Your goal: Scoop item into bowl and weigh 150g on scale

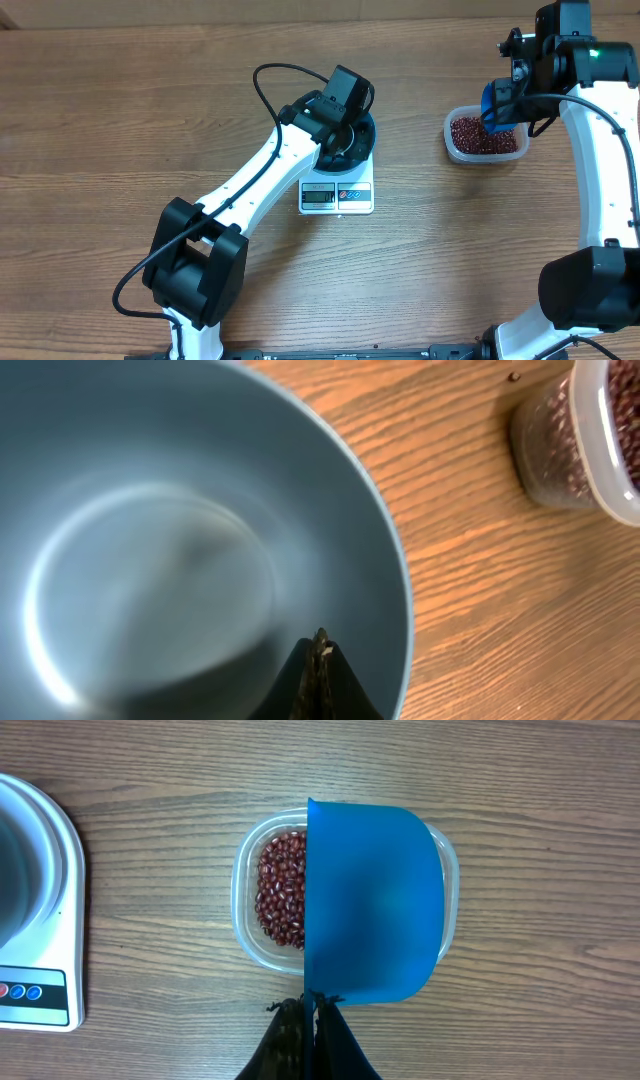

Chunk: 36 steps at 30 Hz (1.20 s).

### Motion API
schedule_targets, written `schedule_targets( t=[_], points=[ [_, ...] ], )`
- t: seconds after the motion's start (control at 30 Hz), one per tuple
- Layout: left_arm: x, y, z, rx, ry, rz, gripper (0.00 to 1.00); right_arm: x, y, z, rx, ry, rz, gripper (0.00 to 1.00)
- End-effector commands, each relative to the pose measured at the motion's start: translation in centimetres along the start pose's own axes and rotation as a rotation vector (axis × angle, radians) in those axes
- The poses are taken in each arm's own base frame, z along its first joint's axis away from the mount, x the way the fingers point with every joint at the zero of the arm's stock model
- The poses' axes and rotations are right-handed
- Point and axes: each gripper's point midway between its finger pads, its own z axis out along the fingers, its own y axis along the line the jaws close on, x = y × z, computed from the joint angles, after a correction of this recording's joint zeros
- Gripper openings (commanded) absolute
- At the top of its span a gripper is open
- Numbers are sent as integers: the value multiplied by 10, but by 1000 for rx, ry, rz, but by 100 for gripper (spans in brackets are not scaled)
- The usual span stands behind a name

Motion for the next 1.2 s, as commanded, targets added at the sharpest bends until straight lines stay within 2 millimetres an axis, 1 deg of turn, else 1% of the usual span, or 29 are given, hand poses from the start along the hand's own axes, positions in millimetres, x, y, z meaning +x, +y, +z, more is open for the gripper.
schedule_targets(
  t=[0.0, 0.07, 0.2, 0.37, 0.47, 0.9, 0.97, 1.03, 1.17],
  points=[
    [2, -5, 9, 6, 9, 33, 5, 0, -1, 1, 0, -2, 7, 4],
    [3, -4, 12, 3, 12, 33, 4, 0, -1, 1, 0, -2, 7, 4],
    [-1, -7, 13, 16, -6, 33, 4, -1, -1, 1, 0, -3, 7, 4],
    [5, -21, 13, 70, 16, 36, 4, -1, -1, 1, 0, -3, 7, 4],
    [5, -25, 14, 74, 15, 44, 4, -1, -1, 1, 0, -3, 7, 4],
    [2, -26, 14, 75, 0, 51, 4, -1, -1, 1, 0, -3, 7, 4],
    [-3, -26, 12, 72, -18, 58, 4, -1, -1, 1, 0, -3, 7, 4],
    [-16, -19, 5, 36, -62, 53, 4, -1, -1, 1, 0, -3, 7, 4],
    [-43, -10, -22, -17, -138, 43, 4, -1, -1, 1, 1, -3, 11, 4]
  ],
)
